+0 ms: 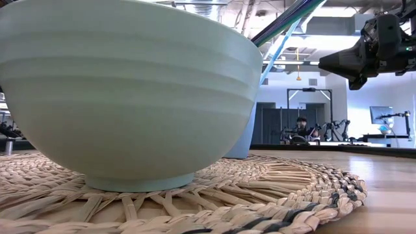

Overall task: Pick & Place Utensil
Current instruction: Return to Home Position

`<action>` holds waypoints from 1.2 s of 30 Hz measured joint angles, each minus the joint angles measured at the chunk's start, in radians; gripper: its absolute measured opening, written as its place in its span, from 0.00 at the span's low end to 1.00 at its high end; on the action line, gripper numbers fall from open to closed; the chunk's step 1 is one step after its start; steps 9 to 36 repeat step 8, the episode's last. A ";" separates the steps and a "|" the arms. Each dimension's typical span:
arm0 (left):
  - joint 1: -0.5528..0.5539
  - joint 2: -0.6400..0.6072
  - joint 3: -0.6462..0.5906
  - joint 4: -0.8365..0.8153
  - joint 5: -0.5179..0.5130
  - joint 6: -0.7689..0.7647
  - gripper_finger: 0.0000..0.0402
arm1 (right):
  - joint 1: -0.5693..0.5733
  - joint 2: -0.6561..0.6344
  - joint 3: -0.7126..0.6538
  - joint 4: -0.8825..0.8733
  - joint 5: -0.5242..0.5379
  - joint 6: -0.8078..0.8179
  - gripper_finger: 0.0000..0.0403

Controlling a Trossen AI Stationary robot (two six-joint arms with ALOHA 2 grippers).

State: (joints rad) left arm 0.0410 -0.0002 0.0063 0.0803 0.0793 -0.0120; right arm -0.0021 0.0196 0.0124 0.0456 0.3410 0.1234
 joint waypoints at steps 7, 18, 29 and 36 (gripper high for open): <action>0.000 0.000 0.000 0.002 0.000 0.000 0.19 | 0.000 0.000 0.000 0.000 0.000 0.000 0.19; 0.000 0.000 0.000 0.003 0.000 0.000 0.19 | 0.000 0.000 0.000 0.000 0.000 0.000 0.19; 0.000 0.000 0.000 0.003 0.000 0.000 0.19 | 0.000 0.000 0.000 0.000 0.000 0.000 0.19; 0.000 0.000 0.000 0.003 0.000 0.000 0.19 | 0.000 0.000 0.000 0.000 0.000 0.000 0.19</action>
